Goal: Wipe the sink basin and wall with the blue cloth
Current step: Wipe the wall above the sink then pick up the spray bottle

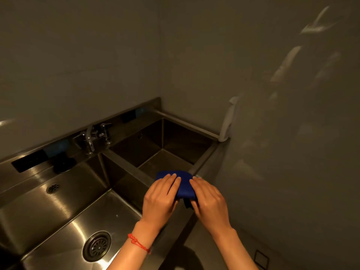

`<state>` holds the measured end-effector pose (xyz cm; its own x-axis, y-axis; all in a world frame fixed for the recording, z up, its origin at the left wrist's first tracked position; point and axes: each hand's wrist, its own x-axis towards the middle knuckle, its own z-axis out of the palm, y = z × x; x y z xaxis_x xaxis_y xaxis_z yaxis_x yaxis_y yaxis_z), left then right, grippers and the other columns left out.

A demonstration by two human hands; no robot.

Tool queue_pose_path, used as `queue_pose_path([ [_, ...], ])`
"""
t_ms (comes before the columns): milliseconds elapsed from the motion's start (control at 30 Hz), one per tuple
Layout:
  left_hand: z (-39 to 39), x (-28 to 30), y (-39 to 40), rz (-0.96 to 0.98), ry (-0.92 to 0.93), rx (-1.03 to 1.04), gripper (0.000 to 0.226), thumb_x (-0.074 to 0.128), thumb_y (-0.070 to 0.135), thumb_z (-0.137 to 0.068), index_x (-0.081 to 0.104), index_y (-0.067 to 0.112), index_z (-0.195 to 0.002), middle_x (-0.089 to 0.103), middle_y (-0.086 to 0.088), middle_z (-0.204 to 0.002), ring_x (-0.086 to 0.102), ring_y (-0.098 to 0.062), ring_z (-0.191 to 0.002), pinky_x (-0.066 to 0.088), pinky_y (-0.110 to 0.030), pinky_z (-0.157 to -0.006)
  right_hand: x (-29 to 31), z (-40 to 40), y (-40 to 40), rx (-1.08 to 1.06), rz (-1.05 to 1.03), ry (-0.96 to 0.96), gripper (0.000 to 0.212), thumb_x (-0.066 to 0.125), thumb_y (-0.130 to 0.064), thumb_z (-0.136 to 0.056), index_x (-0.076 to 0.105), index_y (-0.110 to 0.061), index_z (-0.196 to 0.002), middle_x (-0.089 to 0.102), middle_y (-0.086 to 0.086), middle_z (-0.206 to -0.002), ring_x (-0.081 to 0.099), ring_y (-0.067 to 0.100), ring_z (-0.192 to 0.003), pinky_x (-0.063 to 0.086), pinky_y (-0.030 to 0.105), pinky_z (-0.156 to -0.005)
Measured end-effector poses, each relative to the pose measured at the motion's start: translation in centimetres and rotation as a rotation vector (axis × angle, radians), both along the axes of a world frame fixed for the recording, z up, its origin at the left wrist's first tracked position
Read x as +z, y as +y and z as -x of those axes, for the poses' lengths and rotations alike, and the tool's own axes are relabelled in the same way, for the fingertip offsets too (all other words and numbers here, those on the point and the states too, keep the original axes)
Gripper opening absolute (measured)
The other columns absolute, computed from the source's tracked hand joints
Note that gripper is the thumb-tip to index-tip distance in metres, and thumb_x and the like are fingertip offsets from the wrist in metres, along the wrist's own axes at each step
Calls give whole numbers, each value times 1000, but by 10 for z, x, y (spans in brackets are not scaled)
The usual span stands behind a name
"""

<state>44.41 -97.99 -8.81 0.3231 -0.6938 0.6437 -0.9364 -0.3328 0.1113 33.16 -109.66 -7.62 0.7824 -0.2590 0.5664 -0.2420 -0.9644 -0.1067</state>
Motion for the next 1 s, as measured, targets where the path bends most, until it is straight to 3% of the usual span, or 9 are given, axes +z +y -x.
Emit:
queue_pose_path([
  [367, 30, 7, -91, 22, -48, 7, 55, 95, 8, -32, 79, 3, -84, 77, -12, -87, 75, -25, -78, 60, -36, -67, 0, 11, -55, -137, 36, 36, 63, 87, -13, -51, 66, -6, -110, 68, 9, -113, 62, 21, -107, 51, 39, -89],
  [533, 32, 0, -122, 57, -86, -49, 37, 85, 10, -51, 78, 2, -87, 76, -14, -91, 75, -26, -81, 60, -36, -70, -5, 11, -82, -186, 46, 25, 63, 87, -8, -47, 67, -4, -107, 69, 11, -110, 64, 21, -103, 53, 36, -86],
  [667, 27, -3, -154, 52, -74, -104, 53, 94, 12, -37, 78, 3, -87, 77, -12, -89, 75, -25, -80, 60, -35, -68, -12, 10, -113, -185, 11, -27, 60, 86, -2, -45, 69, -1, -102, 70, 13, -104, 68, 21, -94, 56, 32, -77],
  [833, 9, -3, -195, 5, -79, -196, 59, 96, 13, -35, 78, 5, -91, 76, -12, -95, 75, -25, -84, 60, -35, -69, -11, 5, -154, -223, -10, -37, 62, 86, 0, -38, 70, -2, -98, 72, 12, -99, 70, 19, -89, 58, 30, -72],
  [1000, -15, 3, -235, -70, -102, -270, 65, 94, 36, -45, 76, 8, -101, 74, -8, -105, 73, -21, -94, 58, -41, -79, -9, -8, -194, -269, -12, -34, 60, 87, -4, -40, 71, -2, -97, 72, 12, -97, 70, 20, -86, 58, 30, -70],
])
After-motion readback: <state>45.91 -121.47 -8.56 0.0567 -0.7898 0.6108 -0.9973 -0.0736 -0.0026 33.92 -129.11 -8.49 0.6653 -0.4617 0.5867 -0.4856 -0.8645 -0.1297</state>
